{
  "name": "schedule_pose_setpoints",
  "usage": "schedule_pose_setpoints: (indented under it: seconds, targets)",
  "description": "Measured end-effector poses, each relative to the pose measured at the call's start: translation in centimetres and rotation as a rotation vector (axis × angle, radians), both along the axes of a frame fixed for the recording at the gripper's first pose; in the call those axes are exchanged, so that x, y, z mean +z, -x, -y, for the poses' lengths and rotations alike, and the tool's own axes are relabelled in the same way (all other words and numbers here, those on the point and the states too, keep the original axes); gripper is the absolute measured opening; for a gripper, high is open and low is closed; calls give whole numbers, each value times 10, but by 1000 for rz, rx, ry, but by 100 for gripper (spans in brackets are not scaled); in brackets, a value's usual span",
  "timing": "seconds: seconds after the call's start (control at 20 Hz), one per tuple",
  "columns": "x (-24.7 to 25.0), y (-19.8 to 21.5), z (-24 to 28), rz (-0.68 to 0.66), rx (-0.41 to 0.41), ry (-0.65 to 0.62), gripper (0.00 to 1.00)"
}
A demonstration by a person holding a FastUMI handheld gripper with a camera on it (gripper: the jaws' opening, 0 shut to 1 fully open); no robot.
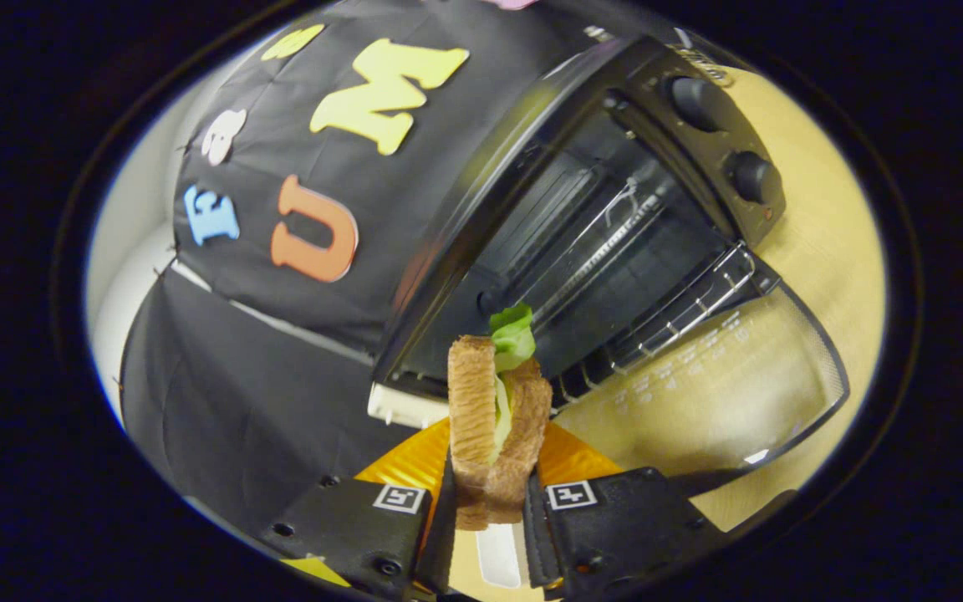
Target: Open the toaster oven, put the food inside, and close the toaster oven door.
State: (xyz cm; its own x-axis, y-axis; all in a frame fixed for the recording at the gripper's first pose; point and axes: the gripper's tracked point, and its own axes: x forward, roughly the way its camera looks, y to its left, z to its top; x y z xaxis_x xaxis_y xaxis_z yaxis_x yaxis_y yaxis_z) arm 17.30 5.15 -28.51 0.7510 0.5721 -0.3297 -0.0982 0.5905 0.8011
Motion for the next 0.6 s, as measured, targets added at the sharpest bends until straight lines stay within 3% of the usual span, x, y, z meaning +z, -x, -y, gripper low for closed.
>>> schedule_pose_setpoints:
  seconds: [0.15, 0.3, 0.5, 0.6]
  targets:
    - [2, -25, -14, 42, -38, -34, 39]
    - [-2, -42, -21, 89, -54, 13, 40]
    - [-3, -62, 5, 144, -148, 28, 39]
    - [-13, -64, 11, 118, -143, 54, 44]
